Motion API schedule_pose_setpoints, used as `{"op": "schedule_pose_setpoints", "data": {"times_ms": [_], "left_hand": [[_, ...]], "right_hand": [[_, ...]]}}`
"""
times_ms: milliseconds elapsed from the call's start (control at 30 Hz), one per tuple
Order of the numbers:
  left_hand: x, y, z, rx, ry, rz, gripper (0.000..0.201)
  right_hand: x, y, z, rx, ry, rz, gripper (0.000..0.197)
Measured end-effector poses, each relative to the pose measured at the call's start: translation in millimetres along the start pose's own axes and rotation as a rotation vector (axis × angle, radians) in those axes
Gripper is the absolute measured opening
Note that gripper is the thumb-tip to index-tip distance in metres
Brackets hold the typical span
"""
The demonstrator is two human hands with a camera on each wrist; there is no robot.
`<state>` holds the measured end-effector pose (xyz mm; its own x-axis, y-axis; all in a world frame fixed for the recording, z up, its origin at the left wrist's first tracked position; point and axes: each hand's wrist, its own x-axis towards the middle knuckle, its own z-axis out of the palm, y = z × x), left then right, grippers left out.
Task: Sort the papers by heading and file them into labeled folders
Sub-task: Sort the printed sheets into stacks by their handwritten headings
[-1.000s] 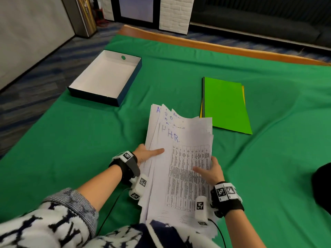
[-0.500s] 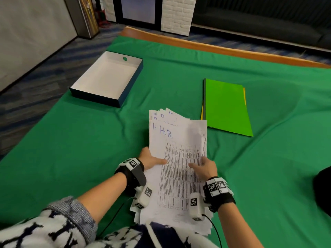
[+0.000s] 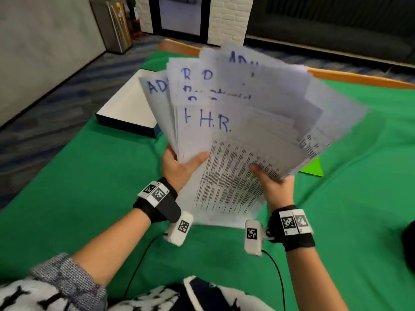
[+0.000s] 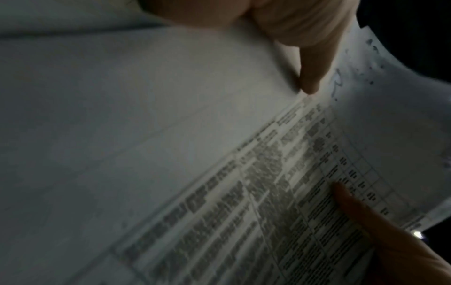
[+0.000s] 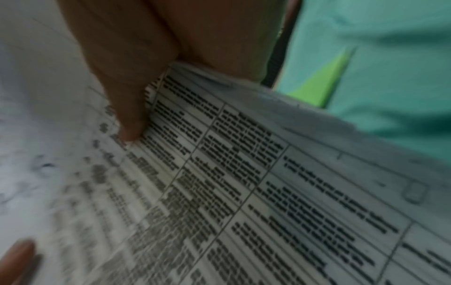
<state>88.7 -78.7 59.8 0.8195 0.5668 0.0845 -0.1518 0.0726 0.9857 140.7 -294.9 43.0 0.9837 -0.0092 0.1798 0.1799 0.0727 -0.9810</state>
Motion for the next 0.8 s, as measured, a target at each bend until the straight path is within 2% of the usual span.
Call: {"op": "schedule_pose_setpoints", "data": {"times_ms": [100,167,267,367,433,600,700,800], "left_hand": [[6.3,21.4,7.8,-0.040,0.012,0.121,0.052],[16.0,35.8,8.8,-0.089,-0.011,0.184,0.053],[36.2,41.6,-1.3,-0.127,-0.035,0.263,0.076],[50.1,25.8,-14.1,-0.193,-0.068,0.167,0.088],[45.6,20.9,-15.9,-0.153,-0.137,0.100,0.093],[32.9,17.3,-8.1,0.018,-0.156,0.146,0.052],[35.7,19.4,-11.7,0.027,-0.137,0.157,0.044],[34.2,10.1,-17.0,0.066,-0.223,0.071,0.053]], "right_hand": [[9.6,-33.0,12.1,-0.007,-0.024,-0.174,0.044],[17.6,-48.5,17.0,-0.008,-0.019,-0.238,0.046],[31.6,-48.7,17.5,-0.003,-0.044,-0.190,0.043],[36.8,-30.8,18.6,0.063,-0.096,-0.057,0.052],[33.9,-16.7,23.2,0.004,-0.153,-0.009,0.047],[27.5,-8.1,33.7,0.033,-0.178,0.006,0.040],[31.1,-13.7,30.7,0.039,-0.191,-0.018,0.037],[32.1,-6.8,23.6,0.024,-0.232,0.001,0.043]]}}
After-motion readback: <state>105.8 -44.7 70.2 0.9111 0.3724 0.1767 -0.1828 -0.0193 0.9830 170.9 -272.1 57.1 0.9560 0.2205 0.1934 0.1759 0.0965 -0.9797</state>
